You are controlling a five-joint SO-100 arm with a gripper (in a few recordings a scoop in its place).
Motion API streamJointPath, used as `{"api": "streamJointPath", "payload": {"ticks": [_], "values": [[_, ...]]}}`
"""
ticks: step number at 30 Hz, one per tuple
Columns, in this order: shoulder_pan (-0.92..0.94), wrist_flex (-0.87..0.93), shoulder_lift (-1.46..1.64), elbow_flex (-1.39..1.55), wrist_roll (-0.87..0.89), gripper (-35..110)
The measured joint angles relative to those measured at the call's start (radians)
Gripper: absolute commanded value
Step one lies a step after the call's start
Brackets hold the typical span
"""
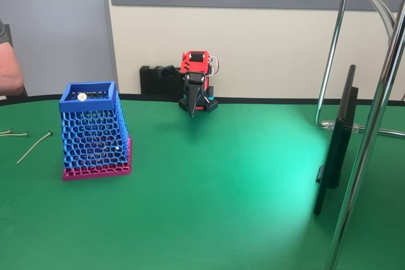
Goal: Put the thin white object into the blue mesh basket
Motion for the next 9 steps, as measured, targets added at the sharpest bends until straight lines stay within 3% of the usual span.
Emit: {"api": "streamJointPath", "payload": {"ticks": [9], "values": [[0.0, 0.008, 0.002, 0.0, 0.009, 1]]}}
